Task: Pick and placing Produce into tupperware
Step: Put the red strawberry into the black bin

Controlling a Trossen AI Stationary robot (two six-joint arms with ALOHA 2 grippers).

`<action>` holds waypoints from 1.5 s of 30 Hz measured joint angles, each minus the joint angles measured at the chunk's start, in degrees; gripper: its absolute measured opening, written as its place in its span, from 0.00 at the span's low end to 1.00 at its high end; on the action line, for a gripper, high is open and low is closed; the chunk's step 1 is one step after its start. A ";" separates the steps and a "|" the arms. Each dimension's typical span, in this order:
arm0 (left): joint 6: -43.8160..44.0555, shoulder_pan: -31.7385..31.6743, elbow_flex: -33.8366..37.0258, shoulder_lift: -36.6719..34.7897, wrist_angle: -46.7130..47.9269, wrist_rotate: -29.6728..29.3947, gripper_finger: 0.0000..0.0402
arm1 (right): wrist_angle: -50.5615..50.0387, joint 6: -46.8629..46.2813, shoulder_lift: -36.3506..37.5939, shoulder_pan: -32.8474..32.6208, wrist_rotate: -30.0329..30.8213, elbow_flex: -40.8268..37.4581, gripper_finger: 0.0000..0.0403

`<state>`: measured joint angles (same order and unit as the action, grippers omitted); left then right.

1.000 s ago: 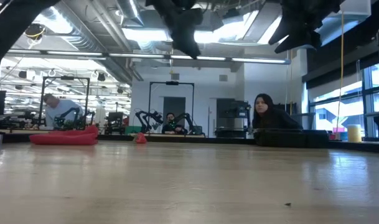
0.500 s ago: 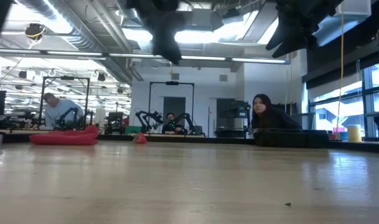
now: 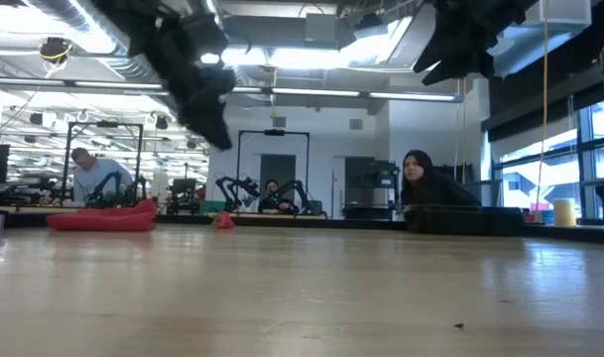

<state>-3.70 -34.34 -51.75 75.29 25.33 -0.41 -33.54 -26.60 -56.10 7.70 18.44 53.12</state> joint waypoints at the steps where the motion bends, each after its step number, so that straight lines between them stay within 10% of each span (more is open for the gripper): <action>1: 0.52 -0.60 0.88 0.19 0.09 0.31 0.46 | 0.35 -0.08 -0.21 0.00 0.00 0.00 0.46; 11: 5.01 -4.61 2.21 2.08 -5.81 -6.13 0.67 | 3.88 0.09 -3.22 0.11 0.00 0.00 0.46; 45: 1.22 -4.73 2.19 19.08 -12.51 1.02 0.62 | 6.08 -3.10 -4.65 0.09 -1.75 0.00 0.46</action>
<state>-2.47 -39.07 -49.56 94.37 12.82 0.61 -27.46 -29.69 -60.75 7.80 16.69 53.12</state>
